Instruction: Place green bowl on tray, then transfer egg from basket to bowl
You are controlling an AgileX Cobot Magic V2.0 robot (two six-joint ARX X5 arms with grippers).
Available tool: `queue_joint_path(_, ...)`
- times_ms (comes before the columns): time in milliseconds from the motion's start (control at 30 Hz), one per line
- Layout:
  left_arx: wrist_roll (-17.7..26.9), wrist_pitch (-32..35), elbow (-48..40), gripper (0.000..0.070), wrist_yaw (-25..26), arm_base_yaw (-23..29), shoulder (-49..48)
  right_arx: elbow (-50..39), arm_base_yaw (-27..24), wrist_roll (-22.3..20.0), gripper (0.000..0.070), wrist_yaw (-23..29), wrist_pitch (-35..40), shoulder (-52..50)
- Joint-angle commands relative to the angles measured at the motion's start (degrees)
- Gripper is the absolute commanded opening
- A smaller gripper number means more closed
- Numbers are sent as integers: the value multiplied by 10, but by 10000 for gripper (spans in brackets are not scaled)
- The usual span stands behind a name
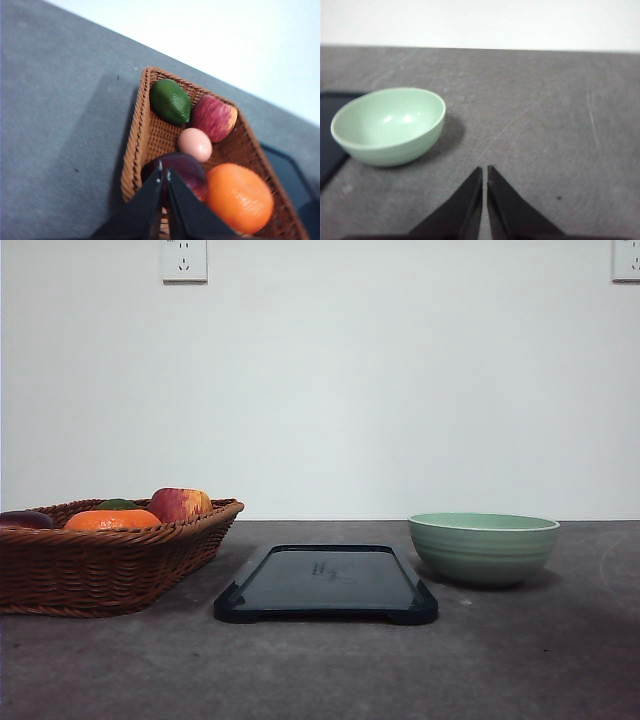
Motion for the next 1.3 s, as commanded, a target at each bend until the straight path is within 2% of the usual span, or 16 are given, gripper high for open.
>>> queue_joint_path(0, -79, 12, -11, 0, 2, 0, -1, -3, 1, 108, 7, 3, 11, 0)
queue_joint_path(67, -109, 39, -10, 0, 2, 0, -1, -3, 2, 139, 7, 0, 34, 0)
queue_joint_path(167, -113, 93, -9, 0, 2, 0, -1, -3, 2, 148, 7, 0, 79, 0)
queue_joint_path(300, -80, 147, -4, 0, 2, 0, -1, 4, 2, 148, 7, -4, 131, 0)
queue_joint_path(533, -29, 154, 50, 0, 2, -1, 1, 79, 2, 147, 7, -32, 106, 13)
queue_joint_path(633, 5, 132, 90, 0, 2, -1, 9, 119, 2, 145, 7, -40, 89, 36)
queue_joint_path(700, 19, 93, 126, 0, 2, -1, 24, 150, 2, 146, 7, -52, 74, 58)
queue_joint_path(867, 31, -6, 219, 0, 2, -1, 88, 235, 2, 146, 6, -65, -4, 128)
queue_joint_path(1000, 35, -58, 286, 0, 7, -1, 156, 305, 2, 144, 7, -65, -68, 196)
queue_joint_path(1267, 63, -109, 386, 0, 85, -1, 303, 402, 2, 92, 7, -99, -150, 330)
